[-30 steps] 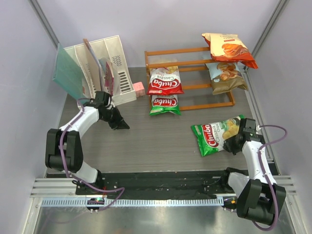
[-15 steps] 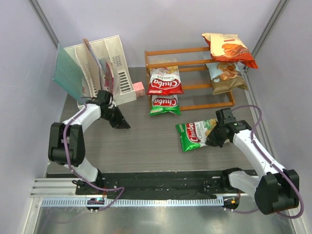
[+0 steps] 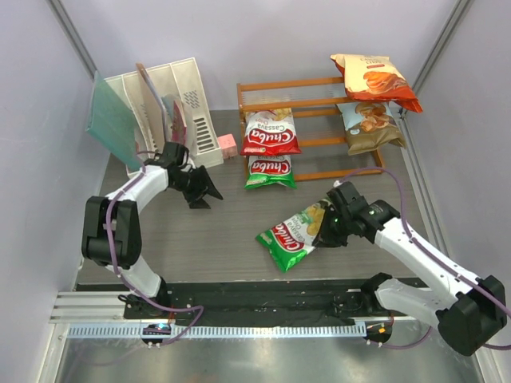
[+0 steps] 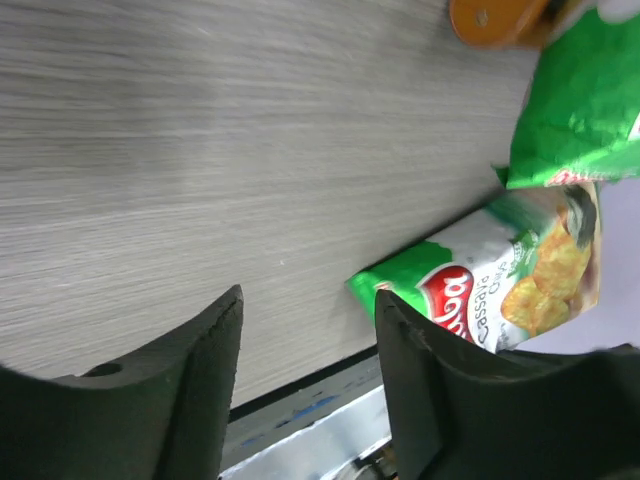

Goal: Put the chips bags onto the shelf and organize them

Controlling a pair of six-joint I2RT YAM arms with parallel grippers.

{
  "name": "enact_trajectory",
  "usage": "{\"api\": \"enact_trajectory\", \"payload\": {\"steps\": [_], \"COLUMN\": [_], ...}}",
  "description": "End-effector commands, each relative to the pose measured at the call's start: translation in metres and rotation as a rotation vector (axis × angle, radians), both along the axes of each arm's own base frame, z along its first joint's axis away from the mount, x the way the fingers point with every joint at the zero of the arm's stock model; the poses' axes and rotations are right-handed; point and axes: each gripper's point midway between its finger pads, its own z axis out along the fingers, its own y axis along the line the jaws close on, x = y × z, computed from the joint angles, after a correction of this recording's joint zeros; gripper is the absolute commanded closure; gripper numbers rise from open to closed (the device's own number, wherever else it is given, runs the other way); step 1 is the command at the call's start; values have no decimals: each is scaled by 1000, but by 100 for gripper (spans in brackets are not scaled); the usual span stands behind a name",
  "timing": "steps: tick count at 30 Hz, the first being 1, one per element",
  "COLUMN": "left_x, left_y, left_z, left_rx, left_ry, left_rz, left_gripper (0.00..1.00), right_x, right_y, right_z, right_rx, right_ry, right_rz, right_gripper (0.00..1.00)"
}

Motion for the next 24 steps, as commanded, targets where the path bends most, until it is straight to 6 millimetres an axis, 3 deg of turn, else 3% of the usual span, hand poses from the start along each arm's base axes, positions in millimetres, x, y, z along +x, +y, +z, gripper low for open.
{"api": "enact_trajectory", "payload": {"steps": [1, 4, 9, 13, 16, 17, 24], "left_x": [-11, -26, -42, -66, -85, -96, -112], "left_y": [-33, -50, -67, -76, -88, -97, -148], "left_z": [10, 2, -6, -12, -18, -19, -15], "left_rx": [-37, -20, -94, -122, -153, -175, -272], "left_ry": [-55, -34, 7, 47, 78, 95, 69], "left_rz": [-136, -184, -246, -293, -333, -364, -512], "left_gripper": [39, 31, 24, 24, 23, 23, 22], "right_x": [-4, -2, -19, -28, -28, -30, -39], "right_y": [36, 49, 72, 70, 74, 76, 69], "right_z": [7, 2, -8, -27, -30, -33, -59], "right_rx": [102, 133, 145, 132, 152, 160, 90], "right_ry": [-46, -37, 13, 54, 56, 75, 150], "right_rz": [108, 123, 257, 278, 290, 300, 390], "right_gripper": [99, 99, 99, 99, 99, 99, 99]}}
